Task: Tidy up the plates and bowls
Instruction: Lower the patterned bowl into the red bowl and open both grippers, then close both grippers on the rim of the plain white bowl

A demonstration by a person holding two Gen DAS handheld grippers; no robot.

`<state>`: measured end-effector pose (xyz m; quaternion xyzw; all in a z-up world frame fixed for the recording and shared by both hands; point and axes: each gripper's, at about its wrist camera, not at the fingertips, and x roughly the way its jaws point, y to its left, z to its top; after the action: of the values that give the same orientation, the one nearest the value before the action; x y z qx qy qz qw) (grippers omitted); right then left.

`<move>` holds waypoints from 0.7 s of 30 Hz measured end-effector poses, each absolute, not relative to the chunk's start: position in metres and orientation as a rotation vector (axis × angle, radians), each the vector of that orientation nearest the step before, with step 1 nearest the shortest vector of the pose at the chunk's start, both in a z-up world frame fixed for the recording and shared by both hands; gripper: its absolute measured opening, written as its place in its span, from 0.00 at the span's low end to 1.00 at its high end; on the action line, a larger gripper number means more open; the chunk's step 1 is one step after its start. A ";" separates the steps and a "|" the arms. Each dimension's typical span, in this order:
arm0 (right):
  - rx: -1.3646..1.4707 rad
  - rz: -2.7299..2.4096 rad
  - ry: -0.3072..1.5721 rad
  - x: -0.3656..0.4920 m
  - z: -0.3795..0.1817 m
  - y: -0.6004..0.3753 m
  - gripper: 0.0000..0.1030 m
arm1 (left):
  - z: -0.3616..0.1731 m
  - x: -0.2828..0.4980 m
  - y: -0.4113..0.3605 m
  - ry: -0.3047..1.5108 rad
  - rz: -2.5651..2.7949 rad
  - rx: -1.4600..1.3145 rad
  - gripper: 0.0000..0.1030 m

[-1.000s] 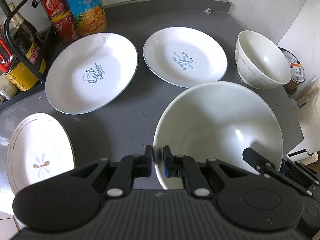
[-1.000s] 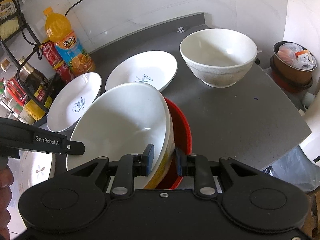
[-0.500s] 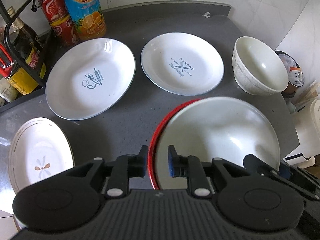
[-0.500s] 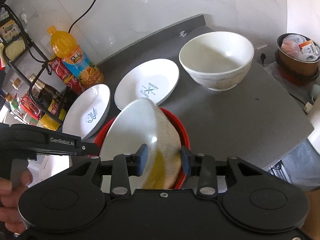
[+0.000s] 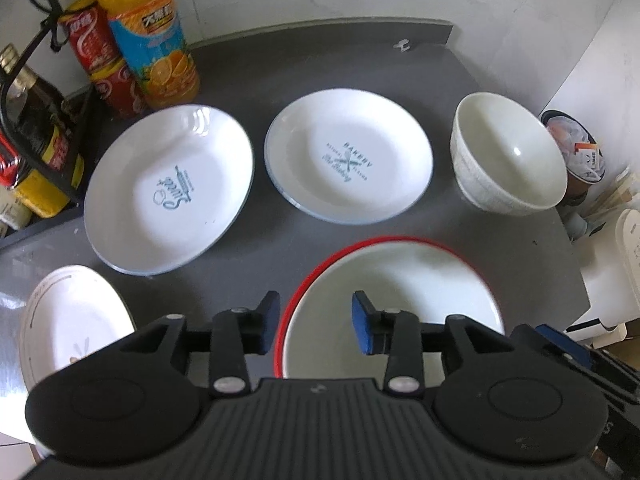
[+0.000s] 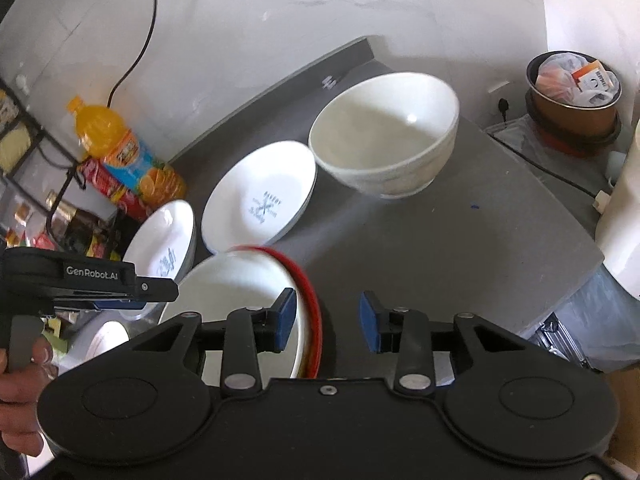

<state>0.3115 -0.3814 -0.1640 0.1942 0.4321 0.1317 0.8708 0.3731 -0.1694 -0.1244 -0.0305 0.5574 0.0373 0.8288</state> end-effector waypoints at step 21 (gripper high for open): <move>0.495 0.140 0.841 0.374 -0.167 -0.430 0.47 | -0.113 0.452 -0.230 1.105 0.006 -0.055 0.57</move>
<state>0.3741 -0.4295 -0.1669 0.2375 0.4036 0.0673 0.8810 0.4517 -0.2304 -0.1129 -0.0263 0.5247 0.0030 0.8509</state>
